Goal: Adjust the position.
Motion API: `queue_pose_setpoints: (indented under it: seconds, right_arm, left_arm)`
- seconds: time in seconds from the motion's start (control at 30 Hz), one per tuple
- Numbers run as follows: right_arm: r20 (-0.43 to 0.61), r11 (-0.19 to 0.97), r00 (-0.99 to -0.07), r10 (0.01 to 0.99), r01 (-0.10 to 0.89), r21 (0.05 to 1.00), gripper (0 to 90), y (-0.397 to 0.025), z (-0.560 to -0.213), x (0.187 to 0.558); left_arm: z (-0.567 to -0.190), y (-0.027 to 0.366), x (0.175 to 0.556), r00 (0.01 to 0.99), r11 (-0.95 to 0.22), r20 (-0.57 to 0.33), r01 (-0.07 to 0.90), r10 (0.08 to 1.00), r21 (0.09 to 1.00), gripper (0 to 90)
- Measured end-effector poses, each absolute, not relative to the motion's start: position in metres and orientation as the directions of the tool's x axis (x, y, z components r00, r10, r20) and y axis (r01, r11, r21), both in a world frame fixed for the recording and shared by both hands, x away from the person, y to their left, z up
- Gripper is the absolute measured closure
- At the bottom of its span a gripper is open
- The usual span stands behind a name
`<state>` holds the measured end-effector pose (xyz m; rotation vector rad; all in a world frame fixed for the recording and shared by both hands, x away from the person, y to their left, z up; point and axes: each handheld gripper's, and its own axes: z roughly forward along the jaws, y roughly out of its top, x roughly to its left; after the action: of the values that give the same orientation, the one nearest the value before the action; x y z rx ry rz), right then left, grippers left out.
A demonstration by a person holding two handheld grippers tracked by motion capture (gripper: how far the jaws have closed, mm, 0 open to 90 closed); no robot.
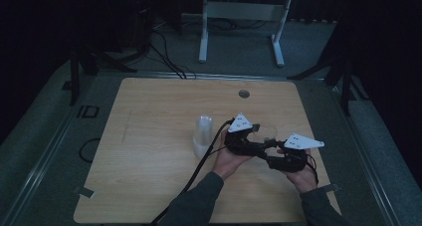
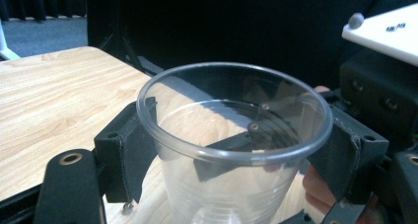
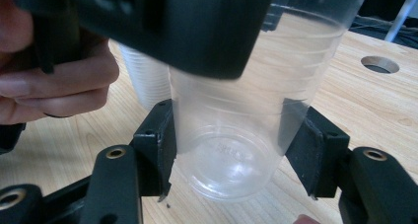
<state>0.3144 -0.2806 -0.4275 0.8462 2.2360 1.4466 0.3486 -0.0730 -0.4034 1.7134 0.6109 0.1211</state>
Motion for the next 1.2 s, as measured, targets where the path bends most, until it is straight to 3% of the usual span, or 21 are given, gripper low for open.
queue_pose_setpoints:
  seconds: [0.33, 0.63, 1.2]
  right_arm:
    - [0.036, 0.3, -0.764, 0.644, 0.296, 0.907, 39.9, -0.281, -0.427, 0.314]
    - [0.049, 0.276, -0.747, 0.663, 0.305, 0.911, 29.2, -0.286, -0.426, 0.313]
    - [0.084, 0.218, -0.705, 0.704, 0.327, 0.92, 26.8, -0.303, -0.431, 0.306]
  left_arm:
    - [-0.403, -0.073, 0.345, 0.858, -0.124, -0.206, 0.295, 0.471, 0.947, 26.9]
    - [-0.399, -0.07, 0.343, 0.853, -0.131, -0.156, 0.251, 0.498, 0.959, 27.6]
    - [-0.403, -0.06, 0.34, 0.822, -0.132, -0.114, 0.224, 0.558, 0.966, 27.9]
